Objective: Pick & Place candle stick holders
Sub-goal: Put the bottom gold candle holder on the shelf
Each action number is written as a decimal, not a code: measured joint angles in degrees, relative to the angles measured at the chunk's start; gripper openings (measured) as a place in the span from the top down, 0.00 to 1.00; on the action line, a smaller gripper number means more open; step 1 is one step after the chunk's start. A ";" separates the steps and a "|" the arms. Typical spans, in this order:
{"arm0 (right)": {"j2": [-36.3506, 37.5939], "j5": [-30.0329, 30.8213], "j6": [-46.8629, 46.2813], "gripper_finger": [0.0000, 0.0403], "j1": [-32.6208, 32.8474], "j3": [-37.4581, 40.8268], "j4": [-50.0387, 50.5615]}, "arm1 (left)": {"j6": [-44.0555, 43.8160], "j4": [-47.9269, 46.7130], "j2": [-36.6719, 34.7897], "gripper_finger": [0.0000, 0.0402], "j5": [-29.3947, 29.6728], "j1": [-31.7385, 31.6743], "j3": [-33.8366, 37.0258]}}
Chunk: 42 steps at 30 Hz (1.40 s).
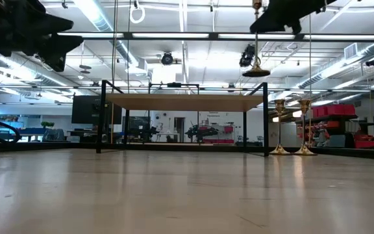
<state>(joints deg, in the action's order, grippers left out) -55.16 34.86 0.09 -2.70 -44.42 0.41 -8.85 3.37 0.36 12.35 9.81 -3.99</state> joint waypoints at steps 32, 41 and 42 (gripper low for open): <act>-31.82 -22.03 2.55 0.99 -5.16 -19.11 -15.64 | 7.52 10.21 9.01 0.53 1.16 -8.83 -1.46; -34.73 -25.01 3.70 0.99 -5.16 -24.49 -14.06 | 9.56 10.45 24.41 0.53 -1.59 -16.06 -12.40; -34.77 -25.85 3.70 0.99 -5.16 -24.73 -14.18 | 9.56 10.46 26.28 0.53 -2.39 -16.94 -13.85</act>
<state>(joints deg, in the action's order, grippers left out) -89.93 9.02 3.79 -7.86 -69.16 -13.77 0.71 13.82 26.64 9.95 -7.13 -17.83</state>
